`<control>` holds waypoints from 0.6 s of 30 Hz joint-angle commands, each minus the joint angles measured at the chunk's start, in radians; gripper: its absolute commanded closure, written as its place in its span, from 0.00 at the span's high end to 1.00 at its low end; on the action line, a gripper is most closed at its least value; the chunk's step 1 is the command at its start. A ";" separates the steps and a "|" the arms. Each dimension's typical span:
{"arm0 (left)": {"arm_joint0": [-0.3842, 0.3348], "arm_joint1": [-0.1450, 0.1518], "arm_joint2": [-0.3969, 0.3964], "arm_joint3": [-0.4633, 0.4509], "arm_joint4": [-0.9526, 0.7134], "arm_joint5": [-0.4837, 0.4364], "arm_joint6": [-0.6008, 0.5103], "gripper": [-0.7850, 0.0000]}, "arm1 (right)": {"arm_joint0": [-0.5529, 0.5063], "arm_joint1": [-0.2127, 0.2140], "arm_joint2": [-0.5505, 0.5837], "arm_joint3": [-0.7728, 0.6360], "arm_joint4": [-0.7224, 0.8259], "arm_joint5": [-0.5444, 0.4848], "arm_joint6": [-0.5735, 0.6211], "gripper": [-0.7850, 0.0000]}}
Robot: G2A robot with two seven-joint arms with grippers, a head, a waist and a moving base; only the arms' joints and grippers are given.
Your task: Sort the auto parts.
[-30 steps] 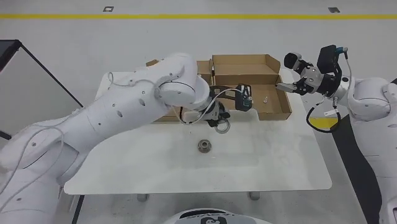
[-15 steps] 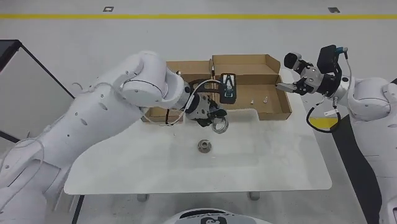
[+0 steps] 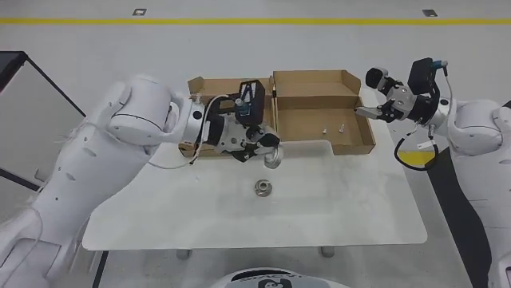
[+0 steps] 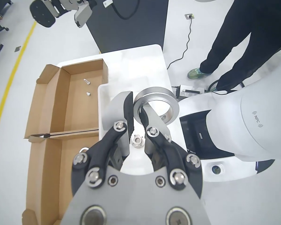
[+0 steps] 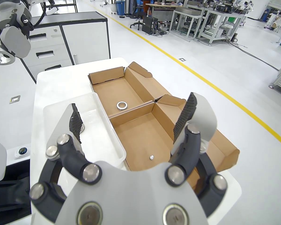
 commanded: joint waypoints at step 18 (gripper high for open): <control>0.339 0.060 -0.378 -0.069 0.054 -0.183 0.428 0.00 | 0.000 0.000 0.000 0.000 0.000 0.000 0.000 1.00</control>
